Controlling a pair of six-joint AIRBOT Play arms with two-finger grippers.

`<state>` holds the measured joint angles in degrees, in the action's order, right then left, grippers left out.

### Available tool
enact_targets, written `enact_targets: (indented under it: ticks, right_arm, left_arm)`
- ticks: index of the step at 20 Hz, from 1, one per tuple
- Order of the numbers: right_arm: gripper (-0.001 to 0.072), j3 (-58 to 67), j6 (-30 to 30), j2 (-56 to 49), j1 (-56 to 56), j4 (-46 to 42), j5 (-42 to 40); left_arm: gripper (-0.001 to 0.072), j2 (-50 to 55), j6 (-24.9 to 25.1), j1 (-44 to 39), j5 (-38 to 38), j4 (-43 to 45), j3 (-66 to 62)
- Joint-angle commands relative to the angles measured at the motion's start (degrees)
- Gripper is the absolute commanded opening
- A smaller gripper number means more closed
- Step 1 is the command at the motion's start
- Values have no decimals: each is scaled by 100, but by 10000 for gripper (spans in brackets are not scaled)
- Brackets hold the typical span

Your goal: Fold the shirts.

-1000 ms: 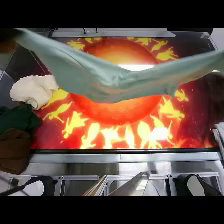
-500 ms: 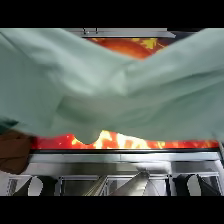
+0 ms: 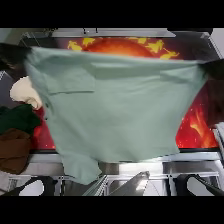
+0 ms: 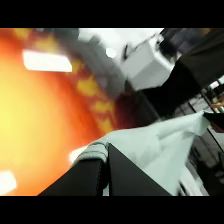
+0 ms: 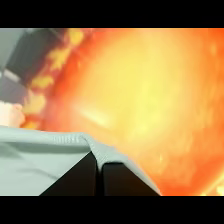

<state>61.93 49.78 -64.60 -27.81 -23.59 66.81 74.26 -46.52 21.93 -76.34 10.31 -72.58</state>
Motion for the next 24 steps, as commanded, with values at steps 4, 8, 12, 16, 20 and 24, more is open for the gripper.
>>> enact_targets:
  ticks: [4, 8, 12, 16, 20, 24]
  right_arm:
    - [18, 0, -1410, -3316, 334, 1314, -638]
    - [18, 1226, -1246, -4483, 350, 1467, -442]
    - [18, 1858, -1075, -4618, 289, 1397, -240]
    - [18, 1864, -730, -4618, 160, 356, 184]
    - [18, 1862, -422, -4592, 11, -629, 531]
    - [18, 1851, -411, -4592, 55, -710, 568]
  left_arm:
    - [16, 3462, 339, -553, -48, 203, -1333]
    - [16, 4454, 90, -511, -28, 179, -2396]
    - [12, 4861, -273, -529, -170, 457, -3178]
    - [10, 4889, -562, -455, -868, 931, -3386]
    - [8, 4887, -804, -380, -1381, 968, -3143]
    - [8, 4889, -695, -570, -1414, 999, -2708]
